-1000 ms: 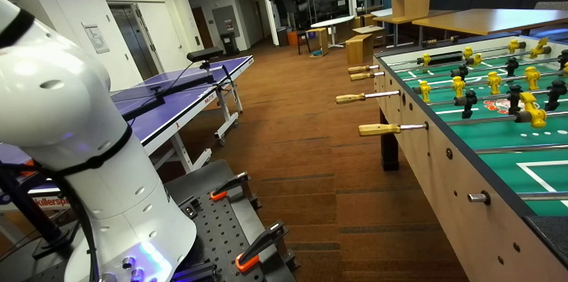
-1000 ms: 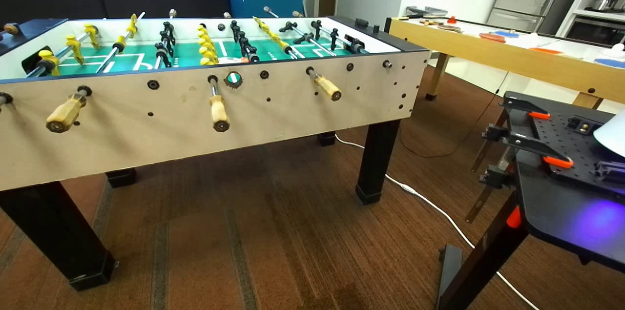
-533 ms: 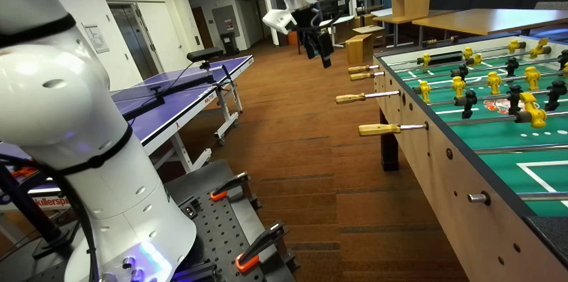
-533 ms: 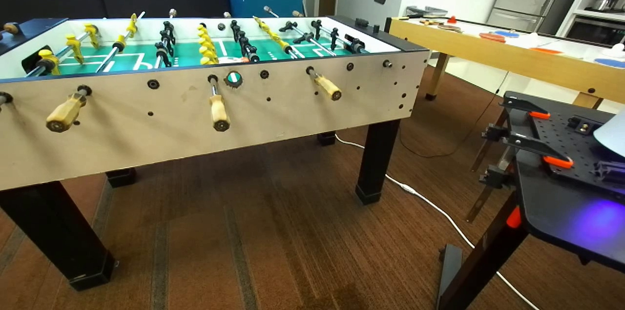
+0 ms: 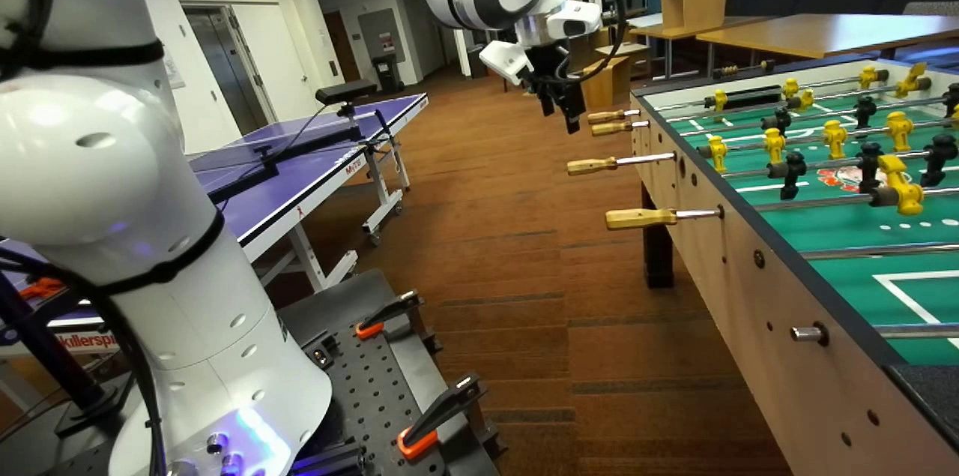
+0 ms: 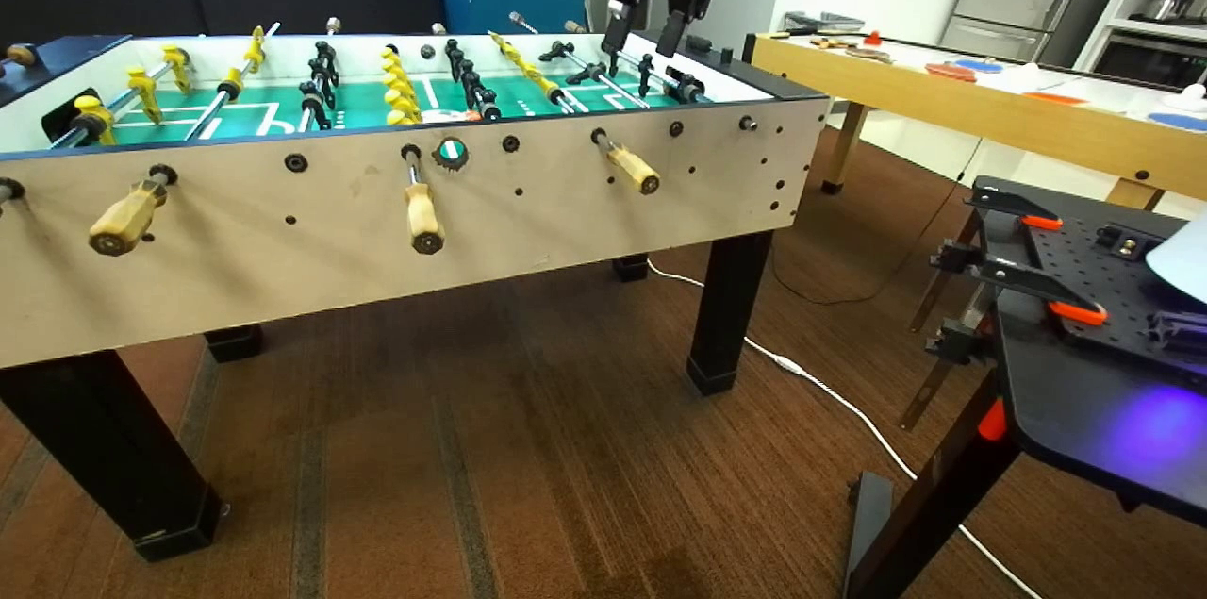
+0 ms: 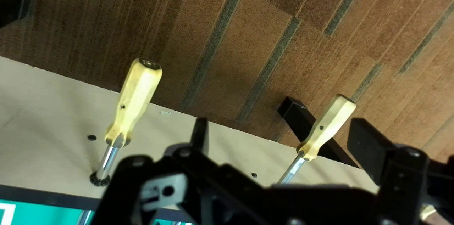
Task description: Push the fourth rod from the left to the right
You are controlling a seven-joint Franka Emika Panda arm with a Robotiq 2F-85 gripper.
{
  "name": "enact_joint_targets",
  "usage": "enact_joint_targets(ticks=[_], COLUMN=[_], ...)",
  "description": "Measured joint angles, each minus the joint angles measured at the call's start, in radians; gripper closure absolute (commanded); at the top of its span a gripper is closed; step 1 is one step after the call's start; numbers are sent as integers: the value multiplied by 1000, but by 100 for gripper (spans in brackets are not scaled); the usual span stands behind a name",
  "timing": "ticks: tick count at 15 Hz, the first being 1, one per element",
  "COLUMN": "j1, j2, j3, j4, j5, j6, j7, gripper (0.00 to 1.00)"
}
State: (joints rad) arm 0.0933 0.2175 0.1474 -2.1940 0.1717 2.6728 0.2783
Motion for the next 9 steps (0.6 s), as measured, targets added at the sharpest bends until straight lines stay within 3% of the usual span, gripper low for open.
enact_joint_targets(ticks=[4, 9], j1=[6, 10], j2=[25, 217], j3=[-7, 43], j4=[3, 75], j5=[21, 185], j6=[42, 240], j7=[3, 3], gripper=[0, 0])
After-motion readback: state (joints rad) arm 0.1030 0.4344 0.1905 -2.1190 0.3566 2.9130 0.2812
